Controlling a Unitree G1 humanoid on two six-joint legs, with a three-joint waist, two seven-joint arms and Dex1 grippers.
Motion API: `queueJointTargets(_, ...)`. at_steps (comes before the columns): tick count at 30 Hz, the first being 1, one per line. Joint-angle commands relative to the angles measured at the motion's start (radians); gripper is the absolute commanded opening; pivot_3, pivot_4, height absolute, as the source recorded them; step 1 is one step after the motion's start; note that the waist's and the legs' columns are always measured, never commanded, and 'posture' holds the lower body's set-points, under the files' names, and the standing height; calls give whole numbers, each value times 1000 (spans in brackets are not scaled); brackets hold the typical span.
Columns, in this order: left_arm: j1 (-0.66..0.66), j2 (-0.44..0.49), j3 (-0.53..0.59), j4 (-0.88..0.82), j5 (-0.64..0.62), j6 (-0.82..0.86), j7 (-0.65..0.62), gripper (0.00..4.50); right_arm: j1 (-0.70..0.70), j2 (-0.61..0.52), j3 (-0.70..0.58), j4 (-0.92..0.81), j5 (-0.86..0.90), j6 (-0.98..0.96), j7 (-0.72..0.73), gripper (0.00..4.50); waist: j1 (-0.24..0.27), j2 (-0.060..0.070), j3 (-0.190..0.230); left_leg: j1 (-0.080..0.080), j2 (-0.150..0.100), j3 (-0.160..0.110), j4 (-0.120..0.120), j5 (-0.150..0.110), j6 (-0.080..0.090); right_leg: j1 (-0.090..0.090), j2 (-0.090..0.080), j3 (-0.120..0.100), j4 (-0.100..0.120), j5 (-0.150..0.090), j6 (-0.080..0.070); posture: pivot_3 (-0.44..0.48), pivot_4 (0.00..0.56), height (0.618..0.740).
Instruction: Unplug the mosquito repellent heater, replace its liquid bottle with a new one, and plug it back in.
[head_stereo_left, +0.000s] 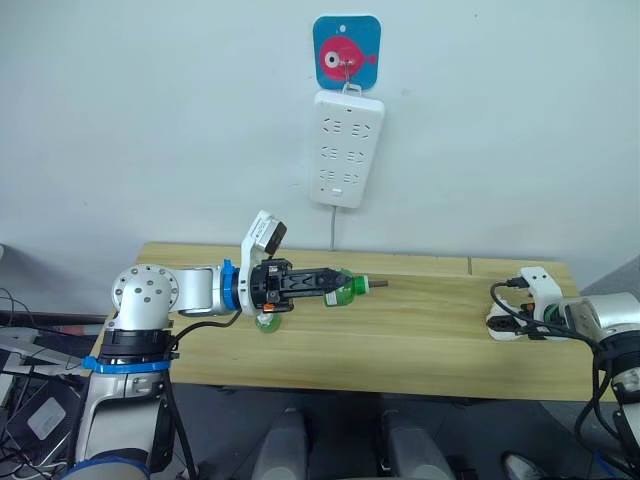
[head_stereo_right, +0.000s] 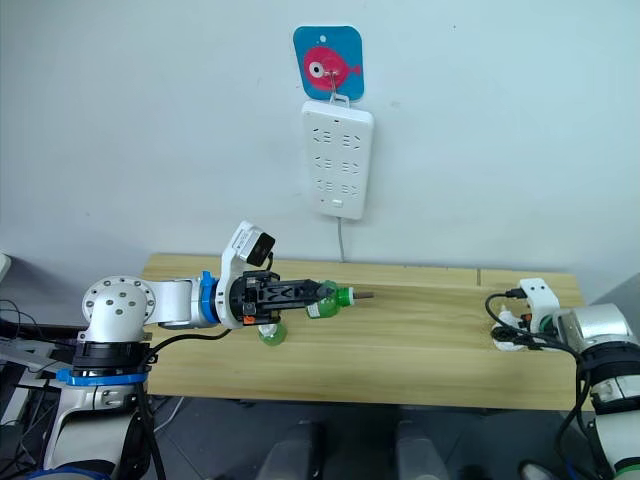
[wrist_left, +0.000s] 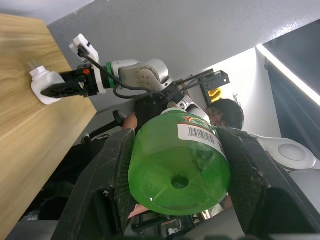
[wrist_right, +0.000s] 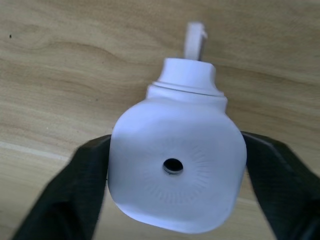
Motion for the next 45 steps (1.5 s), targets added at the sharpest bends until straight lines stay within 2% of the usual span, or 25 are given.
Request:
queueJointTargets(1, 9, 2, -3, -39, 9, -6, -31, 2270, 0, -15, -44, -17, -24, 2, 17, 4449, 0, 0, 0, 0, 0, 0, 0, 0, 0, 0, 0, 0, 0, 0, 0, 133, 220, 740)
queueJointTargets(4, 8, -10, -5, -37, 23, -14, -42, 2270, -1, -34, -72, -61, -27, 37, 25, 4449, 0, 0, 0, 0, 0, 0, 0, 0, 0, 0, 0, 0, 0, 0, 0, 129, 217, 740)
queueJointTargets(9, 9, -19, -5, -34, 46, -29, -59, 2270, -16, -96, -157, -231, 9, 176, 39, 4449, 0, 1, 1, 0, 0, 0, 0, 0, 0, 0, -1, 0, 0, 0, 0, 125, 216, 740)
queueJointTargets(13, 15, -21, 0, -52, 82, -79, -81, 2270, -72, -106, -310, -454, 111, 386, 22, 4449, -4, 2, 2, 0, 0, -1, 0, 0, 0, 0, -1, 0, 0, 0, 0, 106, 218, 740)
queueJointTargets(15, 30, -30, -33, -117, 189, -222, -113, 2270, -98, -35, -428, -536, 170, 497, -12, 4449, -6, 1, 3, 1, 0, -2, -1, 0, -1, 0, 0, 1, 0, 0, 0, 93, 220, 740)
queueJointTargets(17, 55, -32, -135, -215, 413, -509, -185, 2270, -118, 116, -632, -647, 282, 635, -31, 4449, -3, 1, 3, 1, 1, -1, -2, 1, -2, 1, 0, 0, -1, 0, 0, 74, 219, 740)
queueJointTargets(19, 62, -79, -178, -240, 566, -724, -176, 2270, -92, 222, -776, -721, 421, 686, -69, 4449, 2, 0, 3, 1, 1, -1, -3, 4, -8, 1, 0, 0, -2, 0, 0, 73, 223, 740)
queueJointTargets(21, 62, -146, -197, -224, 692, -908, -125, 2270, -55, 322, -888, -758, 633, 688, -185, 4449, 22, 0, 4, 0, 0, -1, -4, 4, -8, 1, -1, 0, -2, 0, 0, 72, 226, 740)
queueJointTargets(23, 64, -199, -218, -199, 809, -1077, -91, 2270, -14, 393, -943, -787, 856, 688, -314, 4449, 27, 0, 4, -2, -2, -1, -3, 3, -7, 0, -4, 1, -3, 0, 0, 69, 233, 740)
queueJointTargets(25, 74, -221, -245, -178, 899, -1196, -90, 2270, 18, 431, -951, -822, 1003, 688, -442, 4449, 24, 0, 5, -3, -4, 0, -2, 1, -4, 0, -6, 1, -3, 0, 0, 66, 235, 740)
queueJointTargets(27, 87, -248, -271, -160, 966, -1290, -79, 2270, 97, 462, -864, -852, 1276, 534, -692, 4449, 20, 0, 5, -3, -5, 1, -2, 1, -4, 0, -8, 2, -3, 1, 1, 62, 239, 740)
queueJointTargets(29, 99, -276, -284, -161, 993, -1332, -63, 2270, 173, 464, -737, -911, 1490, 368, -877, 4449, 13, -1, 6, -2, -5, 1, -2, 1, -3, 0, -8, 3, -3, 1, 1, 61, 241, 740)
queueJointTargets(32, 120, -302, -304, -190, 1013, -1353, -53, 2270, 233, 450, -592, -994, 1625, 194, -1033, 4449, -6, 0, 15, -2, -4, 1, -1, 1, -2, 0, -7, 4, -1, 0, 2, 61, 248, 740)
queueJointTargets(38, 141, -315, -326, -228, 1015, -1353, -62, 2270, 258, 444, -457, -1058, 1650, -5, -1110, 4449, -28, -2, 21, -2, -2, 0, -1, 1, -2, 0, -3, 0, -1, 1, 2, 64, 253, 740)
queueJointTargets(45, 148, -314, -331, -248, 1007, -1342, -69, 2270, 254, 414, -379, -1071, 1650, -90, -1105, 4449, -29, -2, 23, -2, -1, -1, -1, 1, -2, 0, -1, 0, -1, 1, 2, 66, 254, 740)
